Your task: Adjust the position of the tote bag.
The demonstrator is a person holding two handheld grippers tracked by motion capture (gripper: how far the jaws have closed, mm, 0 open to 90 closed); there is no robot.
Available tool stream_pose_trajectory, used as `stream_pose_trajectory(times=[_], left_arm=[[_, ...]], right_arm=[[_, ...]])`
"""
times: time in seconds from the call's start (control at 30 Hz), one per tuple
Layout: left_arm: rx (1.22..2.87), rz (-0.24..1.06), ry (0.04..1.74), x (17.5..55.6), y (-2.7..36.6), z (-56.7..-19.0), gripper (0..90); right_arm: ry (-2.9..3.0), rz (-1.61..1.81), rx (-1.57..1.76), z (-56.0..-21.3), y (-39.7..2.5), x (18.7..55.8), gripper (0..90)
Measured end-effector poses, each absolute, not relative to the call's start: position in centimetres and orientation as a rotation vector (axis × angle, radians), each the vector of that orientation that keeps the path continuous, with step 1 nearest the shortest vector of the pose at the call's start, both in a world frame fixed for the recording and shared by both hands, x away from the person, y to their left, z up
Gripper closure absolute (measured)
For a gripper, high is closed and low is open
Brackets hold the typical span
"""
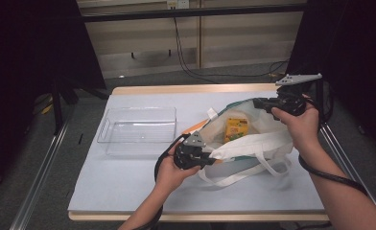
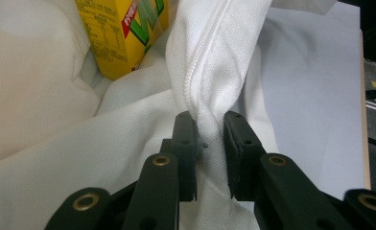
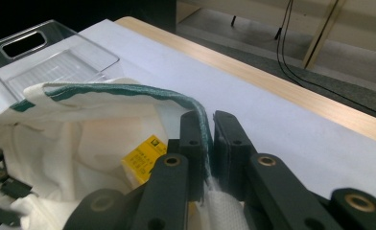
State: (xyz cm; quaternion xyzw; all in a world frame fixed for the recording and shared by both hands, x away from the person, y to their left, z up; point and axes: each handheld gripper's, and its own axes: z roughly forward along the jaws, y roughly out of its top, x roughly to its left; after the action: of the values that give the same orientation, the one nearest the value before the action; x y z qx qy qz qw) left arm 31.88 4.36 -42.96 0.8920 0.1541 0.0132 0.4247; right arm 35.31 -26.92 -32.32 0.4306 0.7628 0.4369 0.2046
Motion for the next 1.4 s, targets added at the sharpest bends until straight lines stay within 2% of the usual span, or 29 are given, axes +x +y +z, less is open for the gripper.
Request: stream_pose_trajectory(times=[0.67,1.4], left_arm=[[2.266,0.012,0.346,31.9,4.2,-42.3,77.4],[2.231,-0.022,0.361,32.5,4.1,-42.7,77.4]], right_arm=[[2.107,1.18,1.255,-32.7,-27.7,37.0,84.2],[2.125,1.121,1.286,-34.3,-27.8,39.5,84.3]])
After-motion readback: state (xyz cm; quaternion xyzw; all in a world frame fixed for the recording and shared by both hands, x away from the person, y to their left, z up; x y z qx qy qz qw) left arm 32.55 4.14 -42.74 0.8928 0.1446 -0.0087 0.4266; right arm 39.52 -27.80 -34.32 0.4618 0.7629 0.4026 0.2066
